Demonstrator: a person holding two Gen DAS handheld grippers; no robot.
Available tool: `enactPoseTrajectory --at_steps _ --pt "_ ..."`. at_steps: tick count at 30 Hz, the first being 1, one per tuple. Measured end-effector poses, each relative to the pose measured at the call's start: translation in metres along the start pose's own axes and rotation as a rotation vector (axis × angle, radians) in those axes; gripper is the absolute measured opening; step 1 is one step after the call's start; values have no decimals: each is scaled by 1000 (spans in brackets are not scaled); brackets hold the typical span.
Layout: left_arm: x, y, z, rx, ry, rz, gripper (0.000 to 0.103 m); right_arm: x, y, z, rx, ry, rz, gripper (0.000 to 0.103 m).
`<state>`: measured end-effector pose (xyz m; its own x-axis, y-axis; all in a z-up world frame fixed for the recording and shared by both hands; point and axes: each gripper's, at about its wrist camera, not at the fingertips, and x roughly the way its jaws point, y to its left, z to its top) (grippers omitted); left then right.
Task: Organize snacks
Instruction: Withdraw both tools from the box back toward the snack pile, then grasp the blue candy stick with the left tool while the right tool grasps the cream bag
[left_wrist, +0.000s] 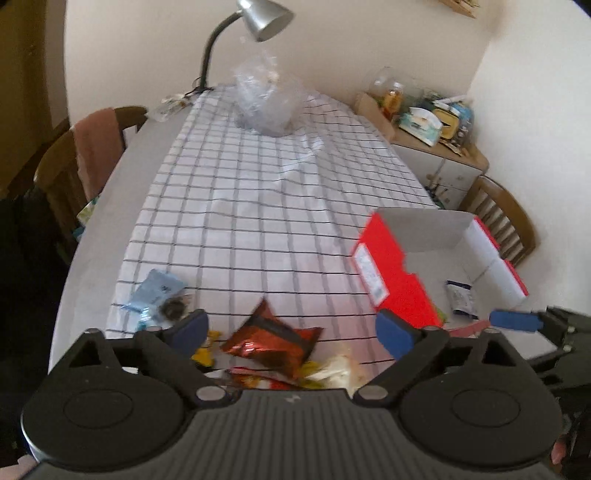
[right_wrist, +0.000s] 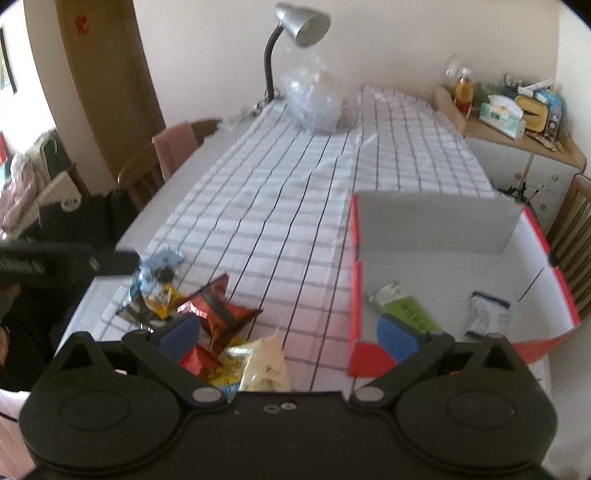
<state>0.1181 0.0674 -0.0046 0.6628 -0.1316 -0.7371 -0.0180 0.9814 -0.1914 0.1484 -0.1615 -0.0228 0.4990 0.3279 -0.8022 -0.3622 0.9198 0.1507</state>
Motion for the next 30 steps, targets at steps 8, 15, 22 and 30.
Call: enactPoseTrajectory --at_steps 8,15,22,30 --pt "15 75 -2 -44 38 75 100 49 20 -19 8 116 -15 102" --pt "45 123 -6 -74 117 114 100 75 28 -30 18 156 -41 101" --pt "80 144 -22 -61 180 149 100 96 30 -36 29 191 -48 100" --pt "113 162 -18 -66 216 175 99 115 27 -35 38 223 -54 91"
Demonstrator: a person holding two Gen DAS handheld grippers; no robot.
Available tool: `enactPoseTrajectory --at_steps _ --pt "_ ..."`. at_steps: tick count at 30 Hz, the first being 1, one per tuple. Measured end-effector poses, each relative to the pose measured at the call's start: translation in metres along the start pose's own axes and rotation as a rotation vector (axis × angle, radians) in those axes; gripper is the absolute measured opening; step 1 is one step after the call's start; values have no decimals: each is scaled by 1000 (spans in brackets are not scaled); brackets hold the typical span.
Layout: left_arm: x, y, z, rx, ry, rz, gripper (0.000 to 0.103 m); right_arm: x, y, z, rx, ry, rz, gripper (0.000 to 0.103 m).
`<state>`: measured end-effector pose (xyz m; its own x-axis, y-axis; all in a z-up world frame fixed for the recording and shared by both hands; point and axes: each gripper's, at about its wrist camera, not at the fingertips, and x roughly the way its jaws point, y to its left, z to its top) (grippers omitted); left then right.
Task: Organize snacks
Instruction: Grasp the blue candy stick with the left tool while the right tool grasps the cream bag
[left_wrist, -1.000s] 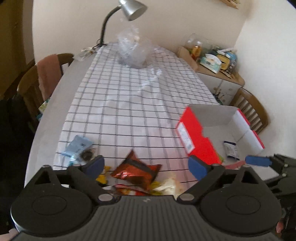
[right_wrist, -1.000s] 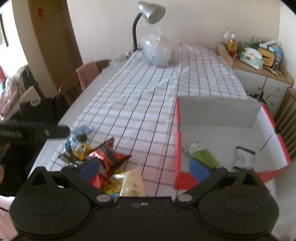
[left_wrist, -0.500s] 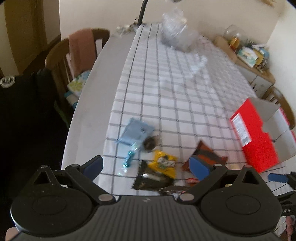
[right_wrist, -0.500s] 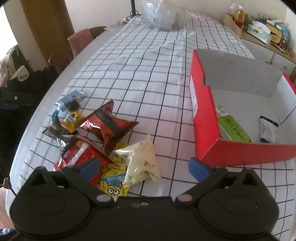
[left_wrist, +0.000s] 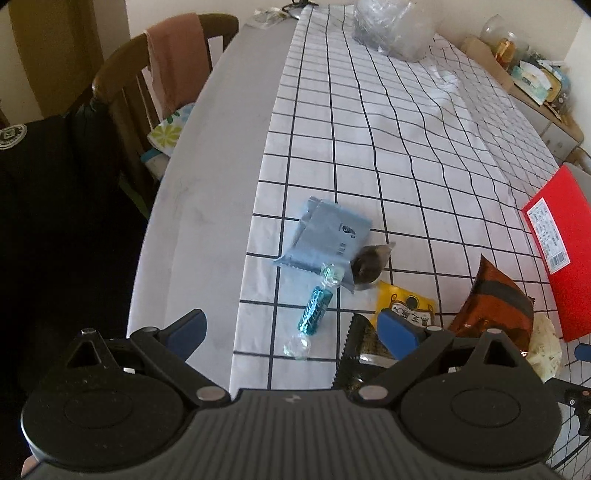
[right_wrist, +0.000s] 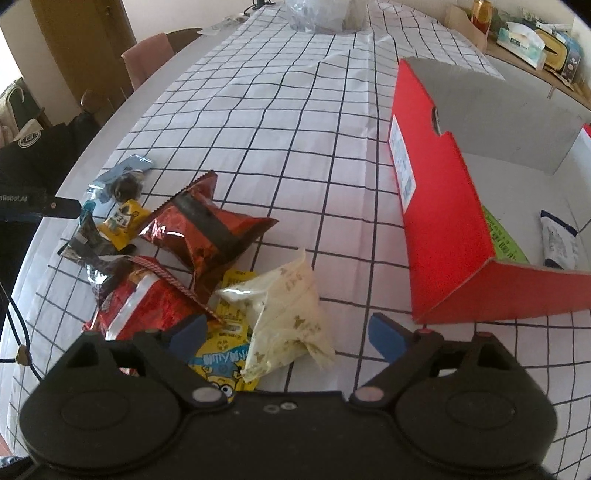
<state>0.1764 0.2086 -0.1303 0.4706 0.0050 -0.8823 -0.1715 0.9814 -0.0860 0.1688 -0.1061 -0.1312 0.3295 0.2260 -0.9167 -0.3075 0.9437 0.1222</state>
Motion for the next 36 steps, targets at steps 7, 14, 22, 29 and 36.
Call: enactPoseTrajectory --at_steps 7,14,22,29,36 --pt "15 -3 3 32 21 -5 93 11 3 5 -18 19 4 86" --pt "25 -6 2 51 54 -17 57 18 3 7 -16 29 5 79" --pt "27 -17 4 104 45 -49 21 23 3 7 -21 31 -3 54" --pt "27 -19 2 89 36 -57 12 19 2 6 -6 11 -20 40" --pt "17 -12 1 54 26 -61 12 7 1 5 22 -11 -27 36"
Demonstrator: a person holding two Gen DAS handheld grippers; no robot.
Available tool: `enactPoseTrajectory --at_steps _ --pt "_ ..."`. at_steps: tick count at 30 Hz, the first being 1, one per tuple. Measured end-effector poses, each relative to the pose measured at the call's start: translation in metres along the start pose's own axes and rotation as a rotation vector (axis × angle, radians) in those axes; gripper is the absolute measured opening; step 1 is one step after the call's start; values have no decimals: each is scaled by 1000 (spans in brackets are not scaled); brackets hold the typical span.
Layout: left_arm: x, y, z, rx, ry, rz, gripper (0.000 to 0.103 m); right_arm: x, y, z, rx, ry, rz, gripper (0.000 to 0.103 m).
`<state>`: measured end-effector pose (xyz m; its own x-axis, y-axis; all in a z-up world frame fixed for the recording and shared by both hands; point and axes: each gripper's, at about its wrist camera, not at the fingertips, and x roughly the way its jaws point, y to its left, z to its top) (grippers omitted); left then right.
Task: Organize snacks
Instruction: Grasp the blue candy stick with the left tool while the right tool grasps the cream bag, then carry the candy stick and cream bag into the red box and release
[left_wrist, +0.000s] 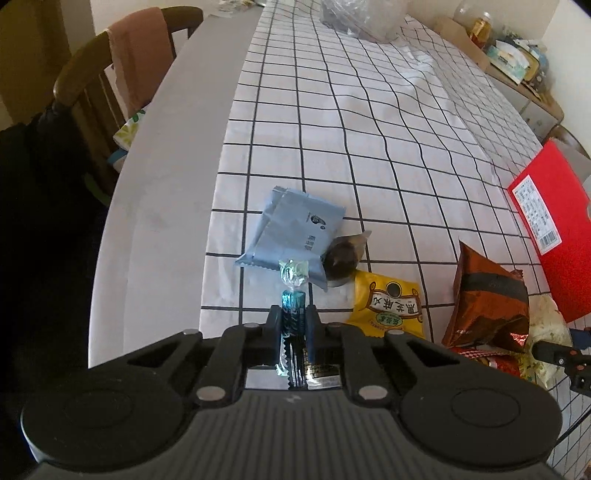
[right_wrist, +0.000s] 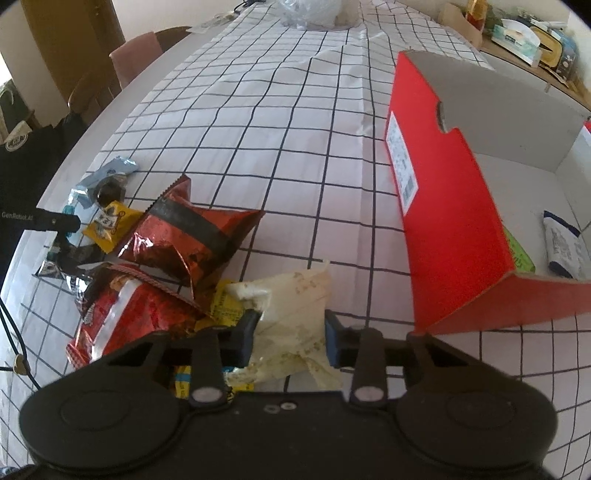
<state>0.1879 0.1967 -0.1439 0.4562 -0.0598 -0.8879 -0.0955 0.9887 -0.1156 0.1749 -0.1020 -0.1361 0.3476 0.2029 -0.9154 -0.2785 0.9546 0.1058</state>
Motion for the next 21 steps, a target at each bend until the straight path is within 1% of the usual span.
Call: enactPoseTrajectory --at_steps 9,13,18,21 --pt "-32 4 2 -46 -25 5 12 -43 0 2 8 -60 13 36" --pt "-51 1 2 -51 -58 7 12 -64 -2 4 12 -91 14 36" --pt "-79 -10 5 -45 -92 -3 12 -92 -10 6 19 -134 25 36" --pt "-97 -23 6 -33 -103 -6 12 -108 -15 9 16 -152 17 36"
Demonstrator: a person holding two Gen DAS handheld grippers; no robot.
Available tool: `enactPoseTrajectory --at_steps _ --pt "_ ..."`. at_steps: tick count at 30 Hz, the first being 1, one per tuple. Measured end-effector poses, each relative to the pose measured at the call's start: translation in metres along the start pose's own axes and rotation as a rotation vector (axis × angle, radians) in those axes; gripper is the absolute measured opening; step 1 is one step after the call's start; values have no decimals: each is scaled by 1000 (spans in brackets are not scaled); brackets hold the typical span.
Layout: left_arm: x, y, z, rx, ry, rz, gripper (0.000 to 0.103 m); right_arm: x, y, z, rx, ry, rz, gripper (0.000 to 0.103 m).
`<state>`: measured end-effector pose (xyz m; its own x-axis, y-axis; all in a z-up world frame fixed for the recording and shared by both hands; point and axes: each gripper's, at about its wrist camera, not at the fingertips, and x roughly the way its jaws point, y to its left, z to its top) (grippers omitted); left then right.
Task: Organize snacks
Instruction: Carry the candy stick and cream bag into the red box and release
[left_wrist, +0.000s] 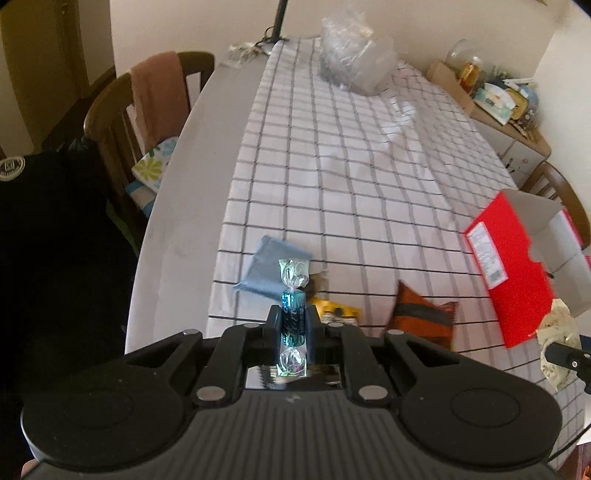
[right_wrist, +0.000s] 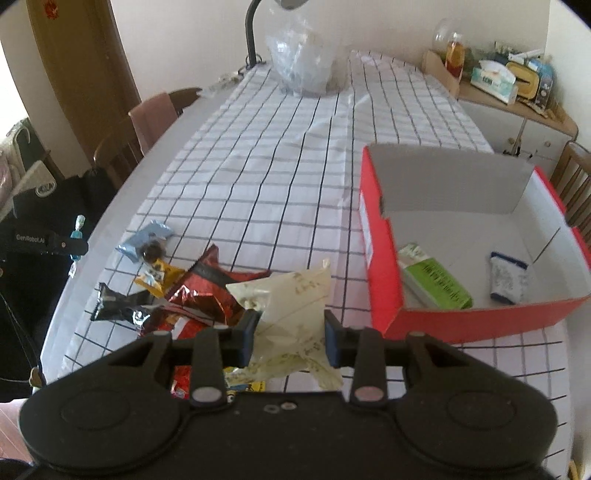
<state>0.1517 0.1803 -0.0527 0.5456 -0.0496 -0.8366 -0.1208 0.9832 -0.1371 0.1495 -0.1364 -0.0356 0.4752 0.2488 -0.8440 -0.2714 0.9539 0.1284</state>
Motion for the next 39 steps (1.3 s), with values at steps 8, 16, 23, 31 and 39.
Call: enactPoseTrajectory --at_steps 8,16,23,31,39 --pt "-27 -57 3 14 -23 -36 12 -35 -41 8 12 -53 5 36" --pt "-36 -138 7 56 -47 -76 12 -55 -100 11 18 -83 1 36" --pt "-25 -214 5 105 -36 -105 12 -52 -151 14 22 -85 -28 36" --pt "3 -290 7 159 1 -108 12 -36 -200 17 37 -70 -51 36" --pt "30 -340 15 188 29 -86 12 -14 -238 26 42 -49 -65 36"
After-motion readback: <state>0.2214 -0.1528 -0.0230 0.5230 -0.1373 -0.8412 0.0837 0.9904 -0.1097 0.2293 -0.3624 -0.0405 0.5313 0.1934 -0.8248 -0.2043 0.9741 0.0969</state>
